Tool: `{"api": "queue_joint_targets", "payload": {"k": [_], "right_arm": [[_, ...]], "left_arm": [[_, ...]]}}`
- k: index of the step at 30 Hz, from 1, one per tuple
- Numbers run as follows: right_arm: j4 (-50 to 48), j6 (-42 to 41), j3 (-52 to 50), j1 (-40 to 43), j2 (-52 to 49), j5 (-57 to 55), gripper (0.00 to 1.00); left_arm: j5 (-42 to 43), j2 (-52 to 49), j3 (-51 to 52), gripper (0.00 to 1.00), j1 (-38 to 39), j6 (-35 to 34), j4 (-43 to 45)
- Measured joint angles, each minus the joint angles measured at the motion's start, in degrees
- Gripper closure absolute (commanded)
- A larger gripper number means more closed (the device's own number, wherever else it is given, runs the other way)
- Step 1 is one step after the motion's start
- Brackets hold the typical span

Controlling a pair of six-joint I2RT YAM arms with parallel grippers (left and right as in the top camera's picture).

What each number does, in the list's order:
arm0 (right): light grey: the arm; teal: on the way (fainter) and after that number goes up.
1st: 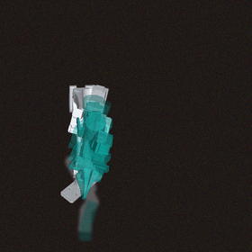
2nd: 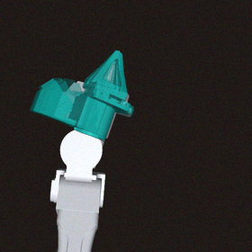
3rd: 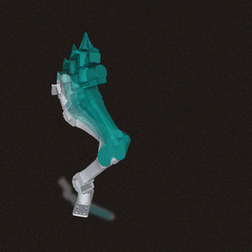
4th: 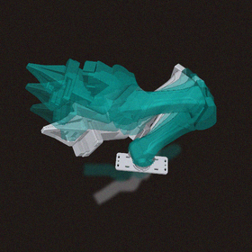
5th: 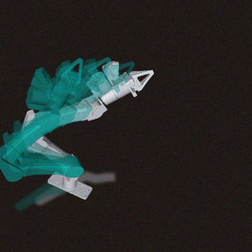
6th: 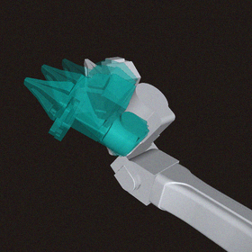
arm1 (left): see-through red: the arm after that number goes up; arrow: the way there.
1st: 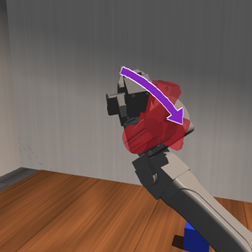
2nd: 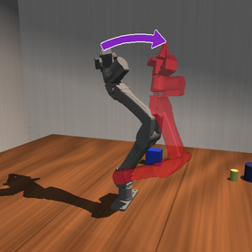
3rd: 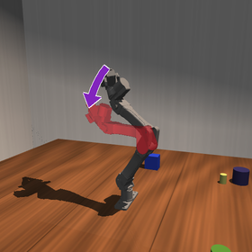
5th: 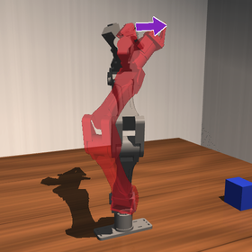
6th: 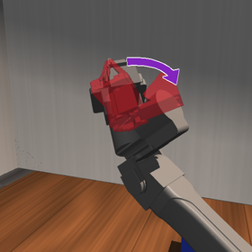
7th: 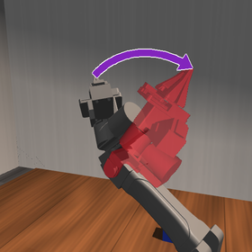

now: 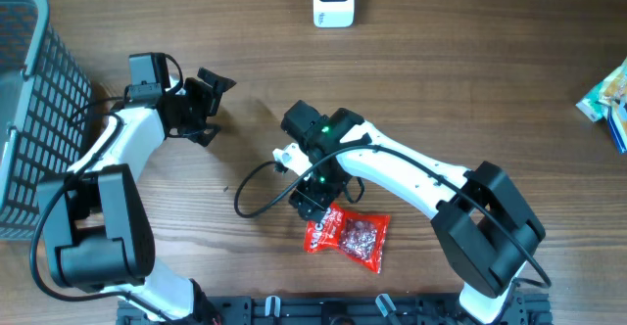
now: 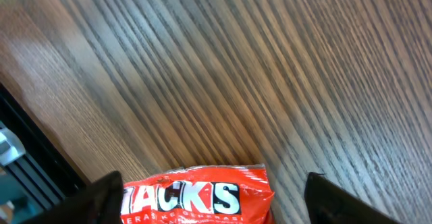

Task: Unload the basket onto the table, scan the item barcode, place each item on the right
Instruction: 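Reach the right gripper to the red HACKS candy bag, then grasp the candy bag with the right gripper and drag it right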

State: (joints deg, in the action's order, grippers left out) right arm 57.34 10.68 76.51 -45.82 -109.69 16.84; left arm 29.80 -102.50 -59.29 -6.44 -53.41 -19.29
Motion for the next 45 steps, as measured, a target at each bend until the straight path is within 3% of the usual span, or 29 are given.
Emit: {"api": "queue_joint_targets", "payload": {"k": [7, 11, 16, 22, 27, 34, 37, 38, 39, 40, 43, 45], "right_arm": [[-1.7, 4.1, -2.8, 0.0, 0.1, 1.7, 0.17], [-5.1, 6.2, -7.6, 0.2, 0.1, 4.1, 0.48], [-6.2, 6.1, -8.5, 0.2, 0.1, 4.8, 0.96], [-9.8, 1.7, -8.6, 0.3, 0.1, 3.8, 0.96], [-13.8, -7.2, -7.9, 4.0, 0.1, -0.7, 0.96], [-18.8, -26.4, -6.5, 22.4, 0.1, -9.8, 0.94], [-20.6, -30.6, -6.4, 32.1, 0.1, -6.0, 0.52], [-20.3, -30.8, -6.2, 34.1, 0.1, -3.9, 0.28], [-19.1, -30.5, -5.6, 35.9, 0.1, -1.2, 0.14], [-16.6, -30.1, -4.1, 37.9, 0.1, 2.1, 0.09], [-5.4, -26.4, 4.4, 42.9, 0.1, 10.6, 0.09], [1.3, -22.9, 9.1, 44.9, 0.3, 12.9, 0.3]], "left_arm": [[0.0, 0.0, 0.0, 0.0, 0.0, 0.0, 0.0], [0.0, 0.0, 0.0, 0.0, 0.0, 0.0, 0.0], [0.0, 0.0, 0.0, 0.0, 0.0, 0.0, 0.0], [0.0, 0.0, 0.0, 0.0, 0.0, 0.0, 0.0], [0.0, 0.0, 0.0, 0.0, 0.0, 0.0, 0.0], [0.0, 0.0, 0.0, 0.0, 0.0, 0.0, 0.0], [0.0, 0.0, 0.0, 0.0, 0.0, 0.0, 0.0], [0.0, 0.0, 0.0, 0.0, 0.0, 0.0, 0.0], [0.0, 0.0, 0.0, 0.0, 0.0, 0.0, 0.0], [0.0, 0.0, 0.0, 0.0, 0.0, 0.0, 0.0], [0.0, 0.0, 0.0, 0.0, 0.0, 0.0, 0.0], [0.0, 0.0, 0.0, 0.0, 0.0, 0.0, 0.0]]}}
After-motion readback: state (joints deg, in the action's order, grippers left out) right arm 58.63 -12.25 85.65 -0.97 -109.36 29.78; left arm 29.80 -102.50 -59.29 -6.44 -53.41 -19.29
